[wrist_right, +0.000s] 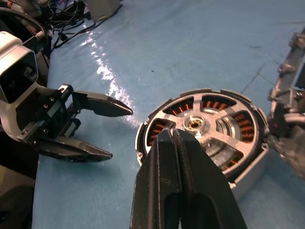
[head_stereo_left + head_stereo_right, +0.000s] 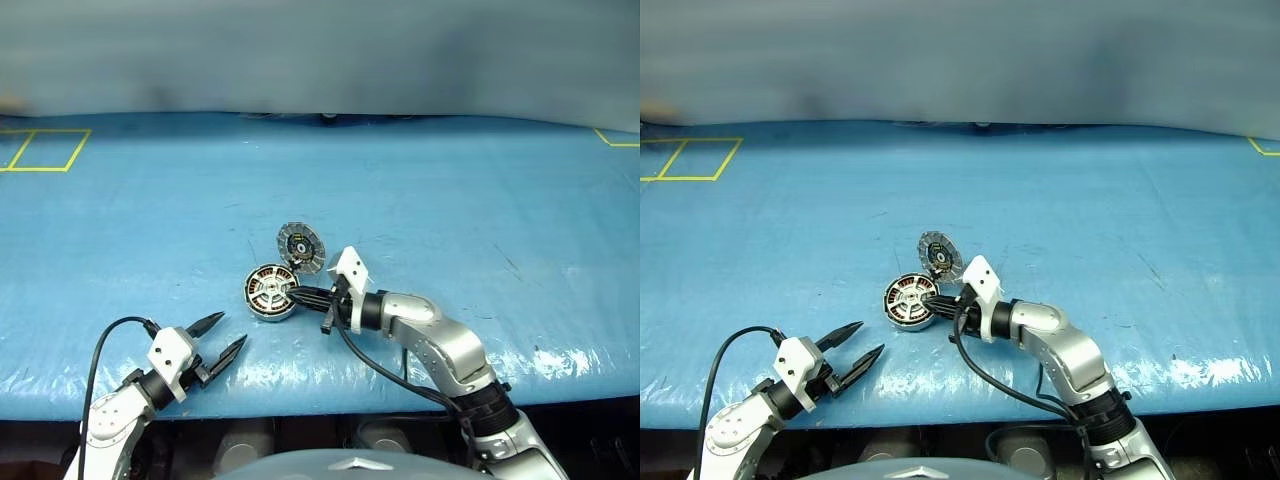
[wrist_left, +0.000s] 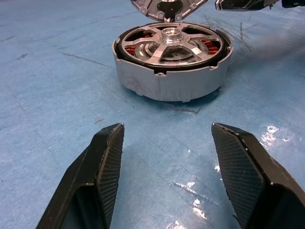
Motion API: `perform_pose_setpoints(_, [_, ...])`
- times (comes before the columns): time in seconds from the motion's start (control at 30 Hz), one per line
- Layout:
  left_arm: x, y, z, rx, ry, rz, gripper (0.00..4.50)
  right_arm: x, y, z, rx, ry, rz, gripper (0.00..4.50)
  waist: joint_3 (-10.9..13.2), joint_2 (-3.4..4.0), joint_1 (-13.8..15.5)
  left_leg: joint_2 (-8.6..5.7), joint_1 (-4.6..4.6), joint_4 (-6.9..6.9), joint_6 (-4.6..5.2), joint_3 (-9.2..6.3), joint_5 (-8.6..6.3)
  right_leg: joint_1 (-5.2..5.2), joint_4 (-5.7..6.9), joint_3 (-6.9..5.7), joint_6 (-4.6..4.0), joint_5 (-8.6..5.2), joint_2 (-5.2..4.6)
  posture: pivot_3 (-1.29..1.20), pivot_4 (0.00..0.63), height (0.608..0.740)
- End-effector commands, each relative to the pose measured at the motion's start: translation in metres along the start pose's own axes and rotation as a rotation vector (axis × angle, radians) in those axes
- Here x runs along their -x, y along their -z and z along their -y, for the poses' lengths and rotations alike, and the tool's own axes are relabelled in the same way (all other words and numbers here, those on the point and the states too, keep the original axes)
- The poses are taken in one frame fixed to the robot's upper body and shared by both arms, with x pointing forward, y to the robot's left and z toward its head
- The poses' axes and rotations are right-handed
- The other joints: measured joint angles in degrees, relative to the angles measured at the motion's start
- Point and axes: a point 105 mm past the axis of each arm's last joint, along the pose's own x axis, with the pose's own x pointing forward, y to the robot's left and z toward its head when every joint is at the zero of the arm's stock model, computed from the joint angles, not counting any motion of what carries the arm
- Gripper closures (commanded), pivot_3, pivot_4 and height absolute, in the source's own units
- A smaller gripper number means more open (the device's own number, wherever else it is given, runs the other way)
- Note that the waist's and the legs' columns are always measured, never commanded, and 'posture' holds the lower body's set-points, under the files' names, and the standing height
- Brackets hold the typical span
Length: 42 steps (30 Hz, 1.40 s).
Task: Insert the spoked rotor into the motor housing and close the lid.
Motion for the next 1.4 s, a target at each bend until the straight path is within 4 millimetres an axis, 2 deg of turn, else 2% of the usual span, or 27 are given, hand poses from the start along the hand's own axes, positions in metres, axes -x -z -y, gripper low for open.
perform_pose_setpoints(0.03, [0.0,-0.004,-0.001,-0.014,-0.002,0.019,1.39,-0.012,-0.002,0.005,0.029,0.048,0.01,4.44,0.0,0.0,0.0,-0.01,0.0,0.01,0.0,0.0,0.0,0.0,0.0,0.0,0.0,0.0,-0.01,0.0,0.15,0.74])
perform_pose_setpoints(0.13, [0.0,-0.004,-0.001,-0.015,-0.005,0.017,1.39,-0.019,0.003,0.014,0.028,0.105,-0.008,4.44,0.0,-0.01,0.0,-0.06,0.0,0.02,0.0,0.0,0.0,-0.01,0.0,0.01,0.0,0.0,-0.05,0.0,0.15,0.74])
perform_pose_setpoints(0.27, [0.001,-0.005,0.0,-0.014,-0.009,0.016,1.39,-0.018,0.023,0.024,0.058,0.164,-0.104,4.44,0.0,0.02,0.0,-0.03,0.04,0.01,-0.03,-0.01,0.02,-0.02,0.04,0.01,0.0,0.0,-0.02,0.0,0.15,0.74])
perform_pose_setpoints(0.4, [0.004,-0.004,0.001,-0.009,-0.021,0.017,1.39,-0.005,0.046,0.019,0.091,0.142,-0.233,4.44,-0.2,0.1,0.0,-0.04,0.2,0.01,-0.02,0.0,0.01,0.01,0.03,0.01,0.0,0.0,-0.03,0.0,0.15,0.74])
perform_pose_setpoints(0.53, [0.004,-0.004,0.002,-0.005,-0.023,0.015,1.39,0.001,0.049,0.019,0.185,0.144,-0.294,4.44,-0.3,0.06,0.0,-0.04,0.22,0.01,-0.01,0.0,0.01,0.06,0.0,0.01,0.0,0.0,-0.04,0.0,0.15,0.74])
perform_pose_setpoints(0.67, [0.003,-0.005,0.002,-0.004,-0.019,0.017,1.39,-0.002,0.039,0.015,0.288,0.141,-0.284,4.44,-0.4,0.07,0.0,-0.03,0.28,0.03,-0.02,-0.04,0.02,0.07,0.01,-0.02,0.0,0.0,-0.02,0.0,0.15,0.74])
perform_pose_setpoints(0.77, [0.003,-0.005,0.003,-0.005,-0.015,0.02,1.39,-0.005,0.014,0.002,0.184,0.089,-0.114,4.44,-0.5,-0.01,0.0,-0.01,0.26,0.02,-0.03,-0.05,0.02,0.13,0.01,-0.02,0.0,0.0,0.0,0.0,0.15,0.74])
perform_pose_setpoints(0.83, [0.002,-0.006,0.003,-0.006,-0.014,0.021,1.39,0.002,-0.002,-0.004,0.114,0.056,-0.01,4.44,-0.4,-0.02,0.1,-0.03,0.17,0.01,-0.03,-0.05,0.02,0.18,0.01,-0.01,0.0,0.0,-0.01,0.0,0.15,0.74])
perform_pose_setpoints(0.93, [0.003,-0.005,0.003,-0.007,-0.015,0.021,1.39,0.017,-0.014,-0.003,0.041,0.054,0.072,4.44,-0.4,-0.01,0.1,-0.05,0.08,0.01,0.0,-0.05,0.0,0.13,-0.03,0.0,0.0,0.0,-0.05,0.0,0.15,0.74])
perform_pose_setpoints(1.0, [0.003,-0.005,0.002,-0.008,-0.017,0.02,1.39,0.038,-0.011,0.006,-0.025,0.085,0.074,4.44,-0.4,-0.01,0.2,-0.05,0.08,0.01,0.0,-0.05,0.0,0.13,-0.04,-0.01,0.0,0.0,-0.05,0.0,0.15,0.74])
perform_pose_setpoints(1.13, [0.003,-0.005,0.002,-0.009,-0.019,0.021,1.39,0.078,0.038,0.041,0.021,0.267,-0.232,4.44,-0.4,-0.01,0.6,-0.07,0.09,0.02,0.03,-0.06,-0.02,0.17,-0.14,-0.06,0.01,0.0,-0.07,0.0,0.15,0.74])
perform_pose_setpoints(1.23, [0.002,-0.005,0.001,-0.01,-0.018,0.021,1.39,0.095,0.053,0.06,0.075,0.369,-0.363,4.44,-0.4,0.06,0.3,-0.05,0.08,-0.02,0.02,-0.02,-0.01,0.16,-0.13,-0.05,0.0,0.0,-0.05,0.0,0.15,0.74])
perform_pose_setpoints(1.27, [0.002,-0.005,0.001,-0.01,-0.017,0.021,1.39,0.094,0.047,0.071,0.088,0.425,-0.337,4.44,-0.4,0.05,0.3,0.01,0.14,-0.05,0.02,0.02,-0.01,0.18,-0.12,-0.02,-0.01,-0.01,0.0,0.0,0.15,0.74])
perform_pose_setpoints(1.33, [0.001,-0.006,0.001,-0.011,-0.015,0.023,1.39,0.091,0.023,0.103,0.121,0.596,-0.206,4.44,-0.3,0.0,0.0,0.1,0.2,-0.05,-0.02,-0.04,0.02,0.23,-0.08,-0.05,-0.04,-0.02,0.1,0.0,0.15,0.74])
perform_pose_setpoints(1.4, [0.0,-0.006,0.001,-0.01,-0.012,0.025,1.39,0.083,0.003,0.118,0.119,0.647,-0.084,4.44,-0.3,0.02,0.0,0.12,0.2,-0.04,-0.14,0.0,0.13,0.21,-0.04,-0.02,-0.05,-0.01,0.14,0.0,0.15,0.74])
